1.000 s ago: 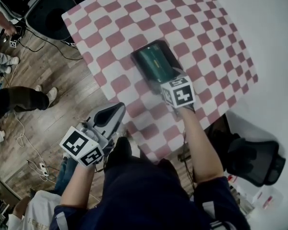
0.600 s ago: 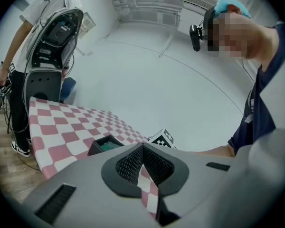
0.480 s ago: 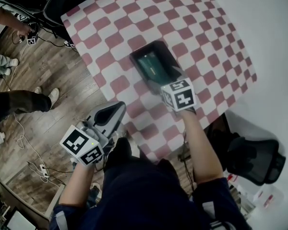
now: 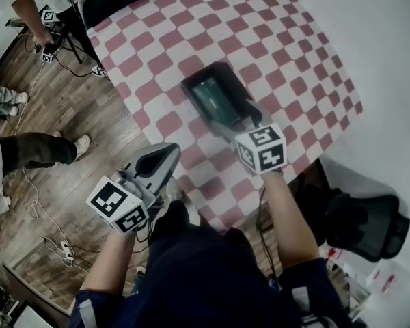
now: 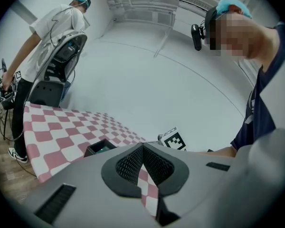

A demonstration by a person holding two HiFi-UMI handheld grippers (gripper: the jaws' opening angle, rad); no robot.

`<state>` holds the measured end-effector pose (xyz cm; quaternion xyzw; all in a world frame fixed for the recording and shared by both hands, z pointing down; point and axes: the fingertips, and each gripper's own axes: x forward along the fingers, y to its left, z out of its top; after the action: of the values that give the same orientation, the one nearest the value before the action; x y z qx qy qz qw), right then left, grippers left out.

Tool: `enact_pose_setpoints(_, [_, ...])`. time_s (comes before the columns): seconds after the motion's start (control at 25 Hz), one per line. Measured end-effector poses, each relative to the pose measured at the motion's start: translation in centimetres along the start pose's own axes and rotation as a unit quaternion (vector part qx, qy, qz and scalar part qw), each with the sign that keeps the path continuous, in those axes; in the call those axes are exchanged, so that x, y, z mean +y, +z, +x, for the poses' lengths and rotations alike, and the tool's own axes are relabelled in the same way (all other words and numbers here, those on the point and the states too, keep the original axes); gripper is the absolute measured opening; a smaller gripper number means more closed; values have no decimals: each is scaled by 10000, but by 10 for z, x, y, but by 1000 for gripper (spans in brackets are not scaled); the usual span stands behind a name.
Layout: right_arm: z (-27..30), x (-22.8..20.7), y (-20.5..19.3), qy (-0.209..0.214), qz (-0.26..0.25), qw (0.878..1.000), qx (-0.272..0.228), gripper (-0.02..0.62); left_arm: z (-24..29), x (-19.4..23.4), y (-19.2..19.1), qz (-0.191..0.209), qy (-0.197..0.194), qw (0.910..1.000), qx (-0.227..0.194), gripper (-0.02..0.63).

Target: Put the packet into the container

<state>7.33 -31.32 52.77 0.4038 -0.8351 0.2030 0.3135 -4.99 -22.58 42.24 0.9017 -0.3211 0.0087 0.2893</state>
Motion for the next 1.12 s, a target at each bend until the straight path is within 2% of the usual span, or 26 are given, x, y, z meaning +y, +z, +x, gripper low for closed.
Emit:
enact_pose_setpoints(0.52, [-93, 23, 9, 118, 200, 9954, -925, 401, 1, -34, 20, 349, -185, 9992, -2, 25])
enact_pose_setpoints(0.72, [-126, 33, 13, 69, 274, 9907, -1328, 297, 0, -48, 26, 495, -278, 9984, 2, 25])
enact_pose_setpoints(1.12, [-182, 54, 30, 57, 267, 9786, -2041, 188, -1, -78, 30, 708, -467, 9964, -2, 25])
